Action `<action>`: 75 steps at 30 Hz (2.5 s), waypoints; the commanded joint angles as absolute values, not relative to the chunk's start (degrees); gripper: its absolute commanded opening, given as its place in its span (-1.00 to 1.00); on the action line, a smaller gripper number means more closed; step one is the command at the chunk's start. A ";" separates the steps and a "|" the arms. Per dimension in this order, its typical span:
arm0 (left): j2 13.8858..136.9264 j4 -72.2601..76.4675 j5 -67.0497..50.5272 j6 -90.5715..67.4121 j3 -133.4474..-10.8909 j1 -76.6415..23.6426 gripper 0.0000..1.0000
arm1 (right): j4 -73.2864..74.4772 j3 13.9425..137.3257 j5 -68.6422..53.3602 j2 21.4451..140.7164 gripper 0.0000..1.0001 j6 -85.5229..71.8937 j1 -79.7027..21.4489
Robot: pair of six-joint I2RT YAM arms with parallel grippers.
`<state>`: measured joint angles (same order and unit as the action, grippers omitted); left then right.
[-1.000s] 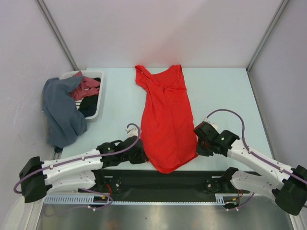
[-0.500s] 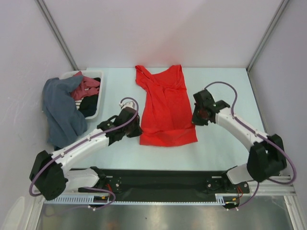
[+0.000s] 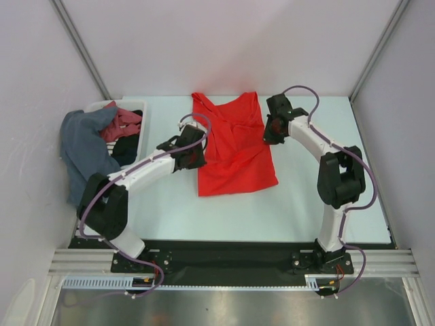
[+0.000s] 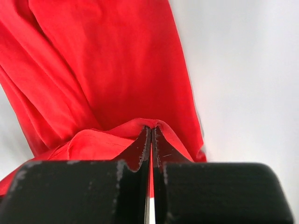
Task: Fold and stack the tank tops
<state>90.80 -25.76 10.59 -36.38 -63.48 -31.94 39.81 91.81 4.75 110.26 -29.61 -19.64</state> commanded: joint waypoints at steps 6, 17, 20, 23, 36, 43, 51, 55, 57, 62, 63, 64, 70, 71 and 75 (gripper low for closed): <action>93.43 -24.70 10.64 -33.31 -72.77 -28.66 -0.99 | 41.75 103.00 2.73 114.25 -1.00 -27.77 -16.26; 102.12 -22.07 7.74 -33.40 -79.63 -23.38 -0.99 | 44.65 117.94 1.05 126.02 -1.00 -27.42 -13.98; 105.46 -20.84 6.16 -33.75 -82.25 -21.19 -0.99 | 41.59 119.44 0.53 129.01 -1.00 -27.77 -13.19; 108.89 -18.11 6.50 -33.58 -84.19 -19.69 -0.99 | 37.64 120.93 -1.67 131.91 -1.00 -27.34 -12.48; 98.80 -8.35 3.25 -31.11 -69.54 -19.42 0.99 | 17.40 79.16 -3.07 105.75 0.27 -26.98 -11.78; 85.09 -8.53 1.94 -33.83 -53.28 -26.27 0.87 | 15.56 60.59 -8.34 94.31 0.09 -26.81 -11.60; 80.07 -6.07 0.97 -35.95 -40.17 -27.95 0.83 | 14.50 55.37 -10.99 94.21 0.12 -26.28 -12.92; 82.00 -4.93 0.44 -35.77 -39.11 -27.86 0.73 | 13.98 55.02 -10.81 95.71 0.08 -26.28 -13.18; 83.22 -4.40 -1.04 -35.77 -39.20 -27.95 0.65 | 14.15 55.37 -10.81 96.24 -0.04 -26.37 -13.10; 85.25 -3.60 -1.32 -35.86 -39.81 -27.95 0.51 | 14.85 55.28 -9.41 97.64 -0.07 -26.02 -13.27; 85.69 -3.52 -1.32 -35.77 -39.90 -27.86 0.48 | 14.85 55.28 -9.40 97.99 -0.12 -25.93 -13.27; 85.95 -3.60 -1.32 -35.68 -39.99 -27.95 0.44 | 14.77 55.28 -9.40 98.17 -0.12 -25.75 -13.36; 87.89 -2.55 -1.49 -35.86 -40.69 -27.86 0.34 | 14.50 55.37 -9.76 99.49 -0.35 -25.84 -13.97; 88.67 -2.37 -1.49 -35.95 -40.95 -27.95 0.34 | 14.41 55.46 -9.84 99.41 -0.35 -25.75 -14.15; 91.13 -1.15 -2.10 -35.95 -42.45 -27.95 0.13 | 14.33 55.37 -9.67 99.49 -0.50 -26.01 -14.59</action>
